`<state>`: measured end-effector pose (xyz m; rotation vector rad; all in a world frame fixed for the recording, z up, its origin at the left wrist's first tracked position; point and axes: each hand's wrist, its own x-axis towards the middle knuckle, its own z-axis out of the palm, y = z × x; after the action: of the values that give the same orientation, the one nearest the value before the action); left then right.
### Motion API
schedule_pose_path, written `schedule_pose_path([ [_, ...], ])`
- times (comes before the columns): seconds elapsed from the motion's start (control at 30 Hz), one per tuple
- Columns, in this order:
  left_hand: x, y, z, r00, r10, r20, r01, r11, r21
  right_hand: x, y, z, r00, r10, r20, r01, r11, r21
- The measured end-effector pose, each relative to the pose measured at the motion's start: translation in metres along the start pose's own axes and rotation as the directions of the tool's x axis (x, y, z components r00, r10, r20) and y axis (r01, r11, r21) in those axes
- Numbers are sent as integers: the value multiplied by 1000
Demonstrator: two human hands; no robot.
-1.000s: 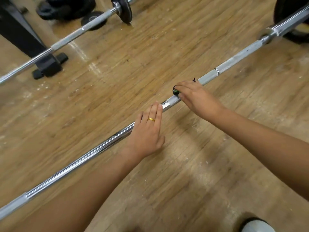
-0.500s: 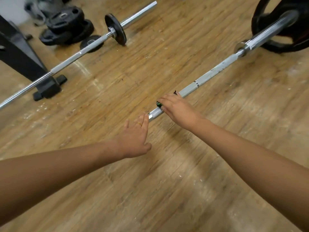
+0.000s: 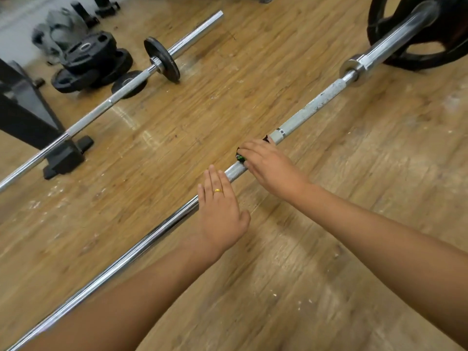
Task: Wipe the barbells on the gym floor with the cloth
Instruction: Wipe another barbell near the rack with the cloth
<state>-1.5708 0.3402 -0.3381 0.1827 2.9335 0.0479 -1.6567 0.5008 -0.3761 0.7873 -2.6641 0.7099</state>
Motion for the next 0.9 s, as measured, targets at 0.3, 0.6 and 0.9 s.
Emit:
schedule_pose_path([
  [0.3,6,-2,13,989,-12,-150,24,997,77,8,9,-3,994,86,-72,-86,996,-2],
  [0.6,9,-1,22,972,7,-236,27,990,141,22,19,-13,993,120,-22,-121,992,-32],
  [0.9,10,-10,23,965,66,-255,-17,982,190,27,30,-21,994,101,39,-99,994,-49],
])
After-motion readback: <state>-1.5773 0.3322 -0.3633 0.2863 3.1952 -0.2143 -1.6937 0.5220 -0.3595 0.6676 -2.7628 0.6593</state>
